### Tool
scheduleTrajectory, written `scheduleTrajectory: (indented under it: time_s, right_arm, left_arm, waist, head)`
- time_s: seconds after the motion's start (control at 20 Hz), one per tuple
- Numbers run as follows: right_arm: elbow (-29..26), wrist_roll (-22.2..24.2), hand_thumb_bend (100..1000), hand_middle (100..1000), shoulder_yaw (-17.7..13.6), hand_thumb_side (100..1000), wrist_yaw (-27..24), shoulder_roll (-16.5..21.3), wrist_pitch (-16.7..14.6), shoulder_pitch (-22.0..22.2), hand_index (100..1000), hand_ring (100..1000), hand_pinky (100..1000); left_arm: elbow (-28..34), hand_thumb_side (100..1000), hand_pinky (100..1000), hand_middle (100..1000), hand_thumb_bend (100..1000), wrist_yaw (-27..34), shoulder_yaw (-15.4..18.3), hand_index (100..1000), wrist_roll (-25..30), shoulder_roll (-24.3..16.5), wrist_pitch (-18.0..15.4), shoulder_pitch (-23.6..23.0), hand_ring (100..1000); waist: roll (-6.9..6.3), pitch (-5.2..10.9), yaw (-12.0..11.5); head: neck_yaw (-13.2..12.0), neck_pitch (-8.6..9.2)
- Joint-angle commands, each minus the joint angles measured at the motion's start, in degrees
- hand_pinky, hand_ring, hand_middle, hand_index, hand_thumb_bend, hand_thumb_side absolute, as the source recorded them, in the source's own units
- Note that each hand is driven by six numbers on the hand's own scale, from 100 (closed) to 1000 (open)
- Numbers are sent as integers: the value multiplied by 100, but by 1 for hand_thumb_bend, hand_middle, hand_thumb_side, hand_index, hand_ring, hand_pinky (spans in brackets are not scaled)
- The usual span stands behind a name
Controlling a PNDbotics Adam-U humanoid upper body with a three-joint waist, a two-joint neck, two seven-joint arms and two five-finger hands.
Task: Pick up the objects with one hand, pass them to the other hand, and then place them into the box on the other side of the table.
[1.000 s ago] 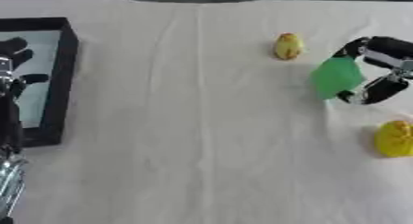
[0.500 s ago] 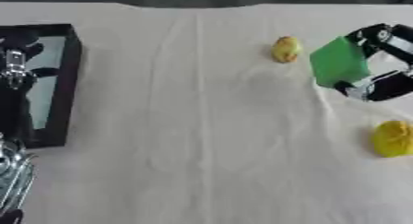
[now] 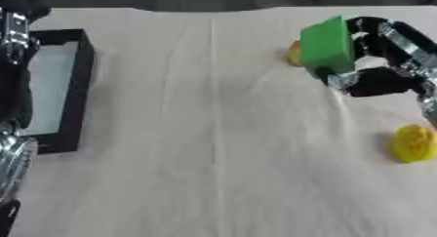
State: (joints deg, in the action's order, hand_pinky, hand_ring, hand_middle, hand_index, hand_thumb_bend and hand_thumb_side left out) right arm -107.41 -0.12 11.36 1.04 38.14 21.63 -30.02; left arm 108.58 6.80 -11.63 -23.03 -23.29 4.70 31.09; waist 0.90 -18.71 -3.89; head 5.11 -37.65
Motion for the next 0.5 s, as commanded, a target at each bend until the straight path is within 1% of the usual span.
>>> scheduleTrajectory:
  time_s: [0.05, 0.2, 0.5]
  right_arm:
    - [-162, -330, 100, 528, 86, 100, -244, -113, 51, -131, 585, 560, 615]
    - [-168, -595, 100, 526, 224, 100, -384, -298, 8, -201, 583, 557, 610]
    - [112, -1023, 100, 523, 554, 100, -529, -831, -84, -358, 579, 549, 597]
  left_arm:
    - [254, 683, 625, 769, 100, -59, -61, 770, 150, -236, 119, 157, 822]
    - [384, 679, 624, 769, 100, -68, -152, 770, 289, -300, 260, 270, 822]
    - [593, 676, 624, 770, 100, 51, -391, 770, 650, -367, 560, 515, 823]
  waist:
    - [-4, 193, 14]
    - [-6, 242, 23]
    - [-20, 313, 19]
  head:
    - [-48, -66]
    - [-84, -134]
    - [-108, -266]
